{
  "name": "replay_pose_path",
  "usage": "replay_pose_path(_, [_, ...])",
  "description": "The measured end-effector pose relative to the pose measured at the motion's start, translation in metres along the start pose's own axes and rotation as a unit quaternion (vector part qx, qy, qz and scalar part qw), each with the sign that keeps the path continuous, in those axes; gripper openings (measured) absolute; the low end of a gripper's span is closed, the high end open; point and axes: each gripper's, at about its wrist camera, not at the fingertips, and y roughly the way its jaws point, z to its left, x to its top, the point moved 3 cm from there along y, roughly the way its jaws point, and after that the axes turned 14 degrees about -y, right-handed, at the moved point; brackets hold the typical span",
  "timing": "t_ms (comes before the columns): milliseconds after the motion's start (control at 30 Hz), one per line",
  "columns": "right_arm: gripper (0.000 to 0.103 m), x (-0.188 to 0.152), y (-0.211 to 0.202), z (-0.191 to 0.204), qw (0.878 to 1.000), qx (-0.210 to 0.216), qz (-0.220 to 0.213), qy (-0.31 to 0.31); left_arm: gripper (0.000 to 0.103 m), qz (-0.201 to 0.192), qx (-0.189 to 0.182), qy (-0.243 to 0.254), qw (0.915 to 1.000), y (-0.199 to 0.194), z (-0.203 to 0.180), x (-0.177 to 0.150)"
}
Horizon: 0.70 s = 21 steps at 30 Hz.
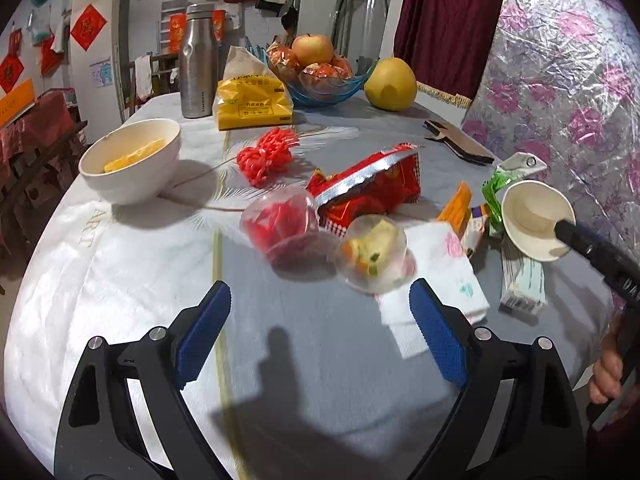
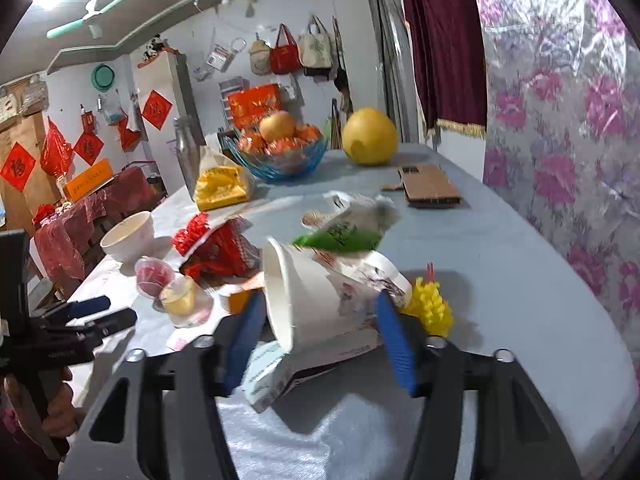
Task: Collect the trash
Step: 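Return both tools to the table and grasp the white paper cup with the right gripper, then lift the paper cup with the right gripper while the left gripper grasps the red plastic cup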
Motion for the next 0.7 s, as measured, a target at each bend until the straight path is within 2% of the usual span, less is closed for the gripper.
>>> replay_pose_path(33, [0.039, -0.002, 0.003, -0.002, 1.000, -0.001, 0.005, 0.002, 0.088, 0.001, -0.002, -0.003, 1.0000, 0.002, 0.000, 0.004])
replay_pose_path(100, [0.020, -0.006, 0.006, -0.004, 1.000, 0.001, 0.010, 0.008, 0.088, 0.004, -0.002, -0.013, 0.9999, 0.006, 0.001, 0.011])
replay_pose_path(200, [0.010, -0.012, 0.005, -0.010, 1.000, -0.002, 0.009, 0.017, 0.088, 0.009, -0.004, -0.019, 0.9998, 0.014, 0.001, 0.024])
replay_pose_path(300, [0.007, -0.017, 0.001, -0.014, 1.000, -0.001, 0.004, 0.026, 0.088, 0.004, 0.013, -0.022, 0.9997, 0.023, 0.003, 0.035])
replay_pose_path(500, [0.007, -0.022, -0.008, -0.015, 0.999, 0.011, -0.007, 0.034, 0.086, 0.026, 0.011, -0.048, 0.9985, 0.046, 0.015, 0.039])
replay_pose_path(567, [0.007, -0.023, -0.010, -0.014, 0.999, 0.014, -0.007, 0.036, 0.071, 0.037, 0.007, -0.050, 0.9980, 0.051, 0.016, 0.037])
replay_pose_path(633, [0.007, -0.023, -0.012, -0.013, 0.999, 0.017, -0.008, 0.038, 0.054, 0.037, -0.013, -0.048, 0.9981, 0.049, 0.014, 0.038])
replay_pose_path(667, [0.007, -0.023, -0.013, -0.012, 0.999, 0.020, -0.009, 0.039, 0.049, 0.033, -0.013, -0.046, 0.9983, 0.048, 0.014, 0.037])
replay_pose_path(700, [0.007, -0.023, -0.014, -0.010, 0.999, 0.023, -0.011, 0.040, 0.049, 0.031, -0.011, -0.044, 0.9985, 0.046, 0.014, 0.036])
